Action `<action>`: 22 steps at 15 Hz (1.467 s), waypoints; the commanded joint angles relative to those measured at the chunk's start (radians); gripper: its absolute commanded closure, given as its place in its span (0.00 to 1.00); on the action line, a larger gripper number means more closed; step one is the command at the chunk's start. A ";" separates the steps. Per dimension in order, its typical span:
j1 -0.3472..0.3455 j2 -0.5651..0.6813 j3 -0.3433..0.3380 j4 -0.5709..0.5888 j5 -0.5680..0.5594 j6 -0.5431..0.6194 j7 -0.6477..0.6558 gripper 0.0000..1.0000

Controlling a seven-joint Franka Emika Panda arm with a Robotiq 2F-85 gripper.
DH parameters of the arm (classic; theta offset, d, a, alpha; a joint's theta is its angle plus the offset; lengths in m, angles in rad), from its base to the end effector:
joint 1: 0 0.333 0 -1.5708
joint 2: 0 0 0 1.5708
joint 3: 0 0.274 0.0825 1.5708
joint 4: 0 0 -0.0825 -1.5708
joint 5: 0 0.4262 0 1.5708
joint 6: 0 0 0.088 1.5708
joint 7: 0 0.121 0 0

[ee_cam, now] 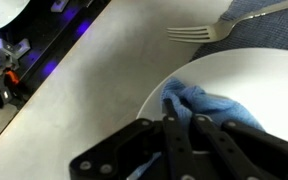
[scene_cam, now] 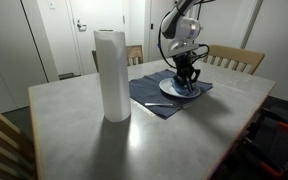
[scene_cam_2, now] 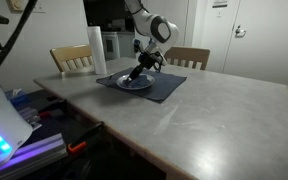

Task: Wipe the white plate with the blue towel

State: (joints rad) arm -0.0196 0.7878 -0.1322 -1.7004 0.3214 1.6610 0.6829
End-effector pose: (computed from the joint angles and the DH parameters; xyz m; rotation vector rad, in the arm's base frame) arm 0.5507 -0.0546 0.0368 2.4950 -1.3706 -1.2517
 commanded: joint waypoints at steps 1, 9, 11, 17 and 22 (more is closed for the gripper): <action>0.032 0.033 -0.039 0.005 -0.041 0.119 0.087 0.98; 0.055 -0.003 -0.013 -0.022 -0.051 0.277 0.180 0.98; 0.052 -0.008 0.006 -0.026 -0.036 0.302 0.161 0.98; -0.003 0.010 0.104 -0.004 0.064 0.249 -0.044 0.98; -0.018 0.005 0.104 0.013 0.104 0.195 -0.167 0.98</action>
State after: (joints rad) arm -0.0173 0.7609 -0.0422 -1.6964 0.3720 1.8197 0.5751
